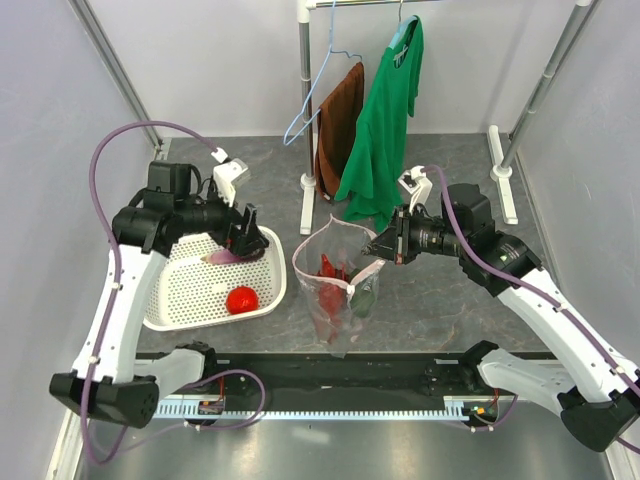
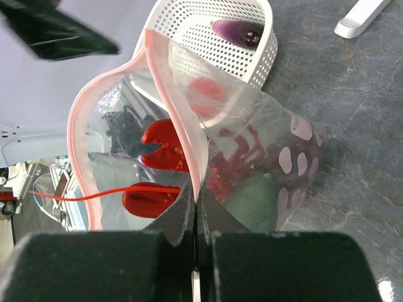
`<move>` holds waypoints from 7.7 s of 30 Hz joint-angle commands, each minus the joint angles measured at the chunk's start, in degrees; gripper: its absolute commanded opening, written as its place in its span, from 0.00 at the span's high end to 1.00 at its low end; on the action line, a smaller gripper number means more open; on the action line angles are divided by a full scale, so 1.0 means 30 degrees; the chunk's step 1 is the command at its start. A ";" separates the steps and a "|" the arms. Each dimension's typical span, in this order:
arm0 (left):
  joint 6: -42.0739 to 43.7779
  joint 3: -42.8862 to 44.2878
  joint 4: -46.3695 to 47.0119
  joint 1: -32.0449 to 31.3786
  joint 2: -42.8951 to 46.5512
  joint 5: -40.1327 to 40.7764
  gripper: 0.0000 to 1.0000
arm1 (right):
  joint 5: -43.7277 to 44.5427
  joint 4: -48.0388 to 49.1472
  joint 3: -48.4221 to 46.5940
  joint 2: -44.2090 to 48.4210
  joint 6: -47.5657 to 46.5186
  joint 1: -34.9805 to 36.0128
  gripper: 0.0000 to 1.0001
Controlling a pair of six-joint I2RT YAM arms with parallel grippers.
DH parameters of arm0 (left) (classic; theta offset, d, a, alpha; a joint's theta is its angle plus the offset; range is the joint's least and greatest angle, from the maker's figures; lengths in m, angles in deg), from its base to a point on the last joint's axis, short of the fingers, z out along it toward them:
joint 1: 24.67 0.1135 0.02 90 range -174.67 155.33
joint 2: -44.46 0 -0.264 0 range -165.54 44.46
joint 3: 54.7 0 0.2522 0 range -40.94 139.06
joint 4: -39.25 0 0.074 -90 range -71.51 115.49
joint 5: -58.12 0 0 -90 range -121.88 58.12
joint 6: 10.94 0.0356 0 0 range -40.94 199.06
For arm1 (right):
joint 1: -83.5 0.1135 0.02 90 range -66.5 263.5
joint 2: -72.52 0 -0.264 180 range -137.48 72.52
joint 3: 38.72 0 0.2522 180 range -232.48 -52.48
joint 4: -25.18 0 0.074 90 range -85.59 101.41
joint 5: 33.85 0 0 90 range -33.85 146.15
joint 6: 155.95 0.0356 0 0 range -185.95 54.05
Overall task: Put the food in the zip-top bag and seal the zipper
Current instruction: Adjust the zipper food storage bag at the center of the board, then pick up the fake vegetable from the bin, then place the fake vegetable in the zipper food storage bag, then pick up the fake fruit from the bin, then place the fake fruit in the zipper food storage bag, then adjust the zipper food storage bag at the center of the board.
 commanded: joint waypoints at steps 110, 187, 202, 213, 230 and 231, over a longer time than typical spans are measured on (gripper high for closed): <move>-0.8939 -0.0794 1.7563 -0.6665 -0.1519 -0.4742 0.04 | -0.0747 0.1995 -0.0958 -0.0639 0.0396 -0.0085 1.00; -0.0533 0.8378 0.5107 -0.7651 -0.5147 -0.3513 0.43 | -0.1390 0.1935 -0.1368 -0.1225 -0.0630 -0.0085 1.00; 0.0756 0.3923 0.3238 -0.8974 -0.4649 -0.1579 0.11 | -0.1683 0.1701 -0.1720 -0.1107 -0.1186 -0.0085 1.00; 0.1657 0.6090 0.2532 -0.8916 -0.2075 -0.2567 0.00 | -0.1917 0.1642 -0.1894 -0.1195 -0.2122 -0.0085 1.00; 0.9166 0.5243 -0.1428 -1.3778 -0.3123 0.0265 0.24 | -0.3323 0.2521 -0.3741 -0.3539 -0.3968 0.0120 1.00; 0.9107 0.5184 -0.1223 -1.3837 -0.3242 0.0674 0.24 | -0.3382 0.2550 -0.3770 -0.3626 -0.4028 0.0178 1.00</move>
